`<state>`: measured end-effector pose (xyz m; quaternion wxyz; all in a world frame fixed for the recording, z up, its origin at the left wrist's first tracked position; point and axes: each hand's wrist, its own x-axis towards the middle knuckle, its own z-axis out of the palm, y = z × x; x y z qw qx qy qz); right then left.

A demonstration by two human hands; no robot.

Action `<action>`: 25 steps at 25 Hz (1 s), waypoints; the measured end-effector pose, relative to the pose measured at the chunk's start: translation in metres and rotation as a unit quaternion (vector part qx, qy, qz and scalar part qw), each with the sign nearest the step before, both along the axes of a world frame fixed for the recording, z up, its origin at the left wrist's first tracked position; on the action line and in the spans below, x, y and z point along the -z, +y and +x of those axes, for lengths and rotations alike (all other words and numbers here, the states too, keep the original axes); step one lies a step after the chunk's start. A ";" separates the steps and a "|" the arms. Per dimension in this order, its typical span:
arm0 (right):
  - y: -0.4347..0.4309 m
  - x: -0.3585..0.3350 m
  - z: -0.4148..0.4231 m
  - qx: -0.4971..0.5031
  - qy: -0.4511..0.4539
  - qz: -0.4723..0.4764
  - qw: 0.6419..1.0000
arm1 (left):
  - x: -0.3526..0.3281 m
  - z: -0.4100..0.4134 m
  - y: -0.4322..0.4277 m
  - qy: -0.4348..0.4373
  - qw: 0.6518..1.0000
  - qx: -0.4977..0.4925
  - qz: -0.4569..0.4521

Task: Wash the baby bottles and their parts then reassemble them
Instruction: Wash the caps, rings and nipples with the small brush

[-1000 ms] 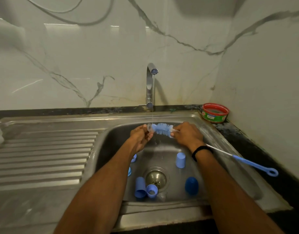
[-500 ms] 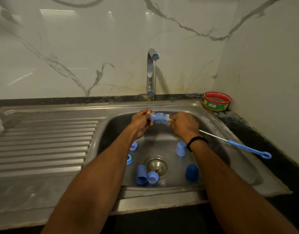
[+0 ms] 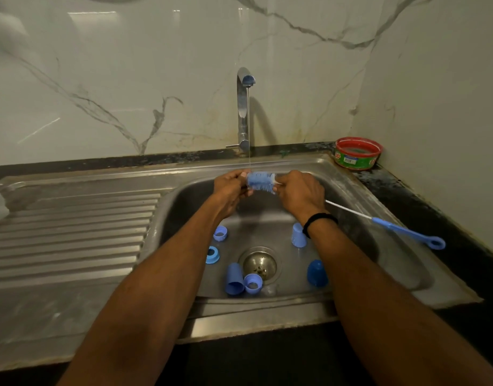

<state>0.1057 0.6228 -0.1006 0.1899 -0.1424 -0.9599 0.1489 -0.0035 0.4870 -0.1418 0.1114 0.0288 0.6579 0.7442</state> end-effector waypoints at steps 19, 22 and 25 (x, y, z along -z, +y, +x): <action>-0.001 -0.003 0.000 0.006 -0.011 -0.095 0.995 | -0.013 0.004 0.005 -0.053 0.995 -0.015 0.088; 0.000 -0.002 -0.001 -0.008 0.005 -0.082 0.997 | -0.014 0.001 0.005 -0.069 0.992 -0.021 0.101; -0.008 -0.001 0.001 0.000 0.011 0.001 1.000 | -0.006 0.009 0.009 -0.094 0.995 -0.018 0.039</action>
